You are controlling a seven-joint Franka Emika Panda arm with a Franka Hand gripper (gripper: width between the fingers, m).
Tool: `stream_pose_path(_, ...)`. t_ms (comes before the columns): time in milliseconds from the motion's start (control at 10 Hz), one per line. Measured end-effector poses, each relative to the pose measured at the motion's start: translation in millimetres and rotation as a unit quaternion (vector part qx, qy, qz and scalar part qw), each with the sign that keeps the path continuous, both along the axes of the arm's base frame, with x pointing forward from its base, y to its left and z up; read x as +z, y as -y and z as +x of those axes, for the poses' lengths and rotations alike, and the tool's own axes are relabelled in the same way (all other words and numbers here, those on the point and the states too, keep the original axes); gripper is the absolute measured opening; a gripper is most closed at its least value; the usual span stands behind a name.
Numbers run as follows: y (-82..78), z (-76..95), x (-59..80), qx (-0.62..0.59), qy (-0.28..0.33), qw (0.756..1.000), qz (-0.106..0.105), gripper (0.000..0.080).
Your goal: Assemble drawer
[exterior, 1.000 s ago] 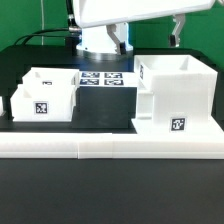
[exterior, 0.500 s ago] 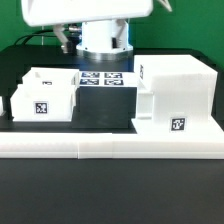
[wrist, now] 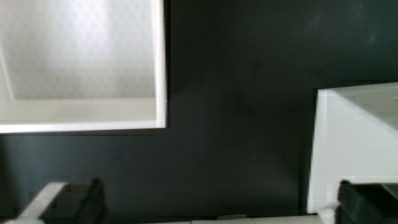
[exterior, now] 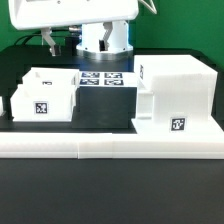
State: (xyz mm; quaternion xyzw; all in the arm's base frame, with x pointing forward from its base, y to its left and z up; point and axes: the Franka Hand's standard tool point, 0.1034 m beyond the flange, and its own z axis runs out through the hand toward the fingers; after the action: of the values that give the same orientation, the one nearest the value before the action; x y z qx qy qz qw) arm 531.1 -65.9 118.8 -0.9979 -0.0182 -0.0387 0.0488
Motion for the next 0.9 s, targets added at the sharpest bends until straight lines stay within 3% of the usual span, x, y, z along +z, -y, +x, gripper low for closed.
stream_pose_path(100, 3.5, -6.9, -3.9, -0.003, -0.014, 1.000, 0.005, 0.0649)
stream_pose_path(400, 11.0, -27.0, -32.5, -0.013, -0.041, 0.999, 0.011, 0.0649)
stream_pose_path(900, 7.3, -37.3, -85.2, -0.007, -0.026, 0.999, -0.023, 0.0649)
